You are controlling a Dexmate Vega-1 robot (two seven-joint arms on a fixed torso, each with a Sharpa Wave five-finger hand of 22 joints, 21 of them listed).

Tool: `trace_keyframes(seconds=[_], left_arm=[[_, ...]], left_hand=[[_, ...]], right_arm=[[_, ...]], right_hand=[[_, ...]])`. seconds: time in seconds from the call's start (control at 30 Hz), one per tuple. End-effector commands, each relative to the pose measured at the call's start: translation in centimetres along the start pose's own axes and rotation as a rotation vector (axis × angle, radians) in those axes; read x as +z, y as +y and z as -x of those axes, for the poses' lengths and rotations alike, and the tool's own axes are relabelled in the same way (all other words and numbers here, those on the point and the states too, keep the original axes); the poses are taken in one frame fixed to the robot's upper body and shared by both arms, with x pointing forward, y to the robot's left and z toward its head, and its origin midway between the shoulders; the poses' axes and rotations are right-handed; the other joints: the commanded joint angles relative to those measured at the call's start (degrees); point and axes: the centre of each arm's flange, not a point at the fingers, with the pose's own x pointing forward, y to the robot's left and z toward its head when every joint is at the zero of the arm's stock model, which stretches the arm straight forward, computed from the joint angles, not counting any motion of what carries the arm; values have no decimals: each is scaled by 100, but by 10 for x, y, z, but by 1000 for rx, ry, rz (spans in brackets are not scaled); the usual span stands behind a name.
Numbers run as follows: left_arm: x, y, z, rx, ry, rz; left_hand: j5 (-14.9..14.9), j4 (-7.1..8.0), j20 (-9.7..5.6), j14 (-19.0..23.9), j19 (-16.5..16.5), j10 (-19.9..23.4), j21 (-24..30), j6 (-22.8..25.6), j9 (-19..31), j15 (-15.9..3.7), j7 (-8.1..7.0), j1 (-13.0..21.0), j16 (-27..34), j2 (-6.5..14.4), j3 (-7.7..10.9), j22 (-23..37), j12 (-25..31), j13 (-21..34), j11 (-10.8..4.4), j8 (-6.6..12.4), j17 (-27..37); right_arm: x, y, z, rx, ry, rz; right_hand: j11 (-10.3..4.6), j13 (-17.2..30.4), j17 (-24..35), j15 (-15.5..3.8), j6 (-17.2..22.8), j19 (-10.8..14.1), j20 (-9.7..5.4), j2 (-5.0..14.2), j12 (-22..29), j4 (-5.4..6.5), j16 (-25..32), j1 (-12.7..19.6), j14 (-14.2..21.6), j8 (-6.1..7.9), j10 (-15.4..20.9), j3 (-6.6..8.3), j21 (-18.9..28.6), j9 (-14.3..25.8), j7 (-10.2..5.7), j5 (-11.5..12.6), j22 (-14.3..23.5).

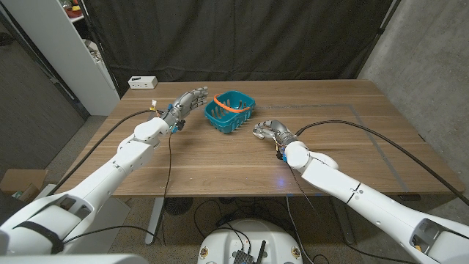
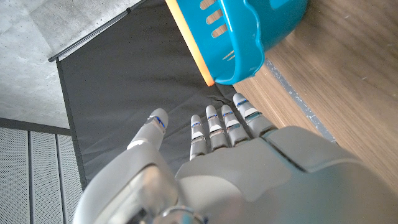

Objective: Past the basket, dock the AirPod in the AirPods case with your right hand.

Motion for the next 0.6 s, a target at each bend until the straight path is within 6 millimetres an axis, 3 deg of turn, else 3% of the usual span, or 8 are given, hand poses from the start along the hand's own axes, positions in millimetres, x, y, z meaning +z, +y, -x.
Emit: trace_keyframes(seconds=[0.03,0.1,0.2,0.6], left_arm=[[-1,4,2,4,4,0],[-1,4,2,-2,1,0],[-1,5,2,1,4,-2],[-1,4,2,-6,0,-4]], left_hand=[[57,-24,34,21,0,31,4,1,32,-49,-38,61,10,14,17,15,33,-3,-28,0,1],[58,-27,31,21,-2,29,4,4,32,-52,-36,63,10,14,17,15,32,-4,-24,1,1],[58,-29,30,19,-1,29,5,2,32,-52,-39,66,9,15,18,15,33,-5,-26,0,2],[58,-32,27,12,0,34,7,4,33,-49,-40,71,6,17,21,16,37,-5,-23,2,4]], right_arm=[[5,4,-3,17,-5,-24],[7,5,-6,25,14,-9],[10,7,-9,22,30,8],[10,8,-13,-1,62,24]], right_hand=[[-8,44,-6,-350,-509,120,88,-71,-67,23,-2,192,-25,-105,-171,46,25,26,26,-30,20],[30,58,-12,-299,-913,106,100,-161,-111,40,-39,238,-125,-146,-309,33,18,25,126,-34,21],[63,68,-14,-272,-1206,81,98,-247,-145,57,-65,251,-185,-157,-427,23,10,23,153,-24,21],[110,74,-29,-252,-1279,91,97,-309,-133,36,-65,366,-173,-78,-442,46,15,20,193,2,21]])
